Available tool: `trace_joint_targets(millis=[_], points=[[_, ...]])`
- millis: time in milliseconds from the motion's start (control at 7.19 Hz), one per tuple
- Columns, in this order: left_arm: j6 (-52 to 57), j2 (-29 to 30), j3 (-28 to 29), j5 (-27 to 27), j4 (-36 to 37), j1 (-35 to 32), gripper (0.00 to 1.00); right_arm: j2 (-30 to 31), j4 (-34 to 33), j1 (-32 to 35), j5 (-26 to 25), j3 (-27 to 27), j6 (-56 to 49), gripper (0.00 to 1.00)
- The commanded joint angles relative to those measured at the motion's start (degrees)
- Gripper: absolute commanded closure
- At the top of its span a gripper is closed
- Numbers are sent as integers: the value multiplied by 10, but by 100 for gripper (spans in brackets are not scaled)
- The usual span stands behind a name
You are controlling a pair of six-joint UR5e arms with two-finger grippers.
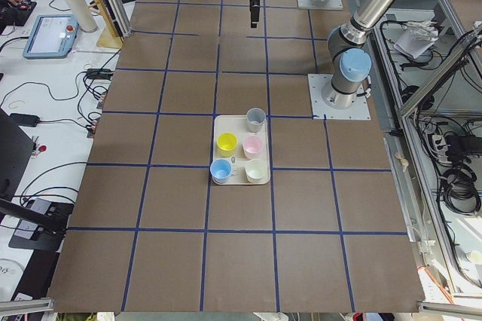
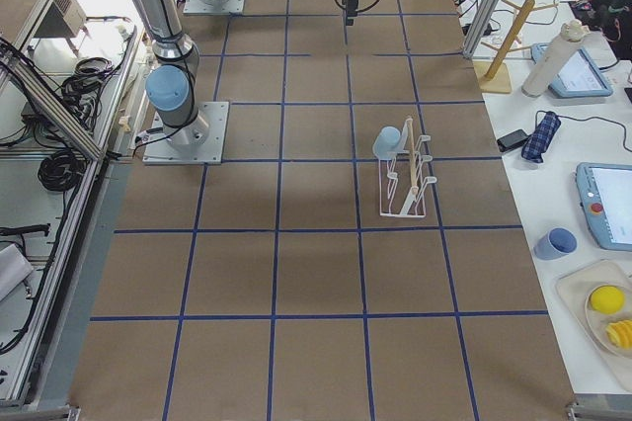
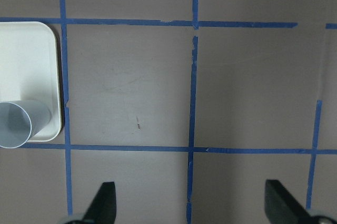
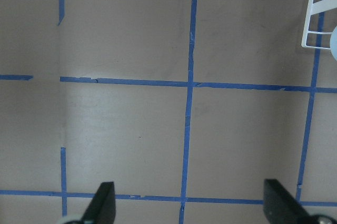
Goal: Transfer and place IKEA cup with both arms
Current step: 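Move the right gripper toward the light blue cup on the wire rack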
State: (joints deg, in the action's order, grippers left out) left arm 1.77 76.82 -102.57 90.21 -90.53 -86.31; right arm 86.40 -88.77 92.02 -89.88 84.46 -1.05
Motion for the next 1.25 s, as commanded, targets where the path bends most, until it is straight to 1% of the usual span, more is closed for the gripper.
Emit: trace_joint_targets(millis=[0, 417, 557, 696, 835, 1113], points=[[-1, 0, 0, -2, 1, 0, 0, 0, 0, 0, 0, 0, 0, 0], [-7, 0, -6, -3, 7, -1, 0, -1, -4, -20, 2, -2, -3, 0], [-4, -7, -7, -3, 6, -2, 0, -1, -10, -54, 5, -4, -28, 0], [-3, -11, -9, -4, 4, -1, 0, -2, -11, -104, 8, -9, -68, 0], [-3, -6, -9, -3, 6, -1, 0, -7, -20, -150, 8, -9, -128, 0], [0, -10, -9, -3, 6, 1, 0, -26, -59, -207, 7, -4, -229, 0]])
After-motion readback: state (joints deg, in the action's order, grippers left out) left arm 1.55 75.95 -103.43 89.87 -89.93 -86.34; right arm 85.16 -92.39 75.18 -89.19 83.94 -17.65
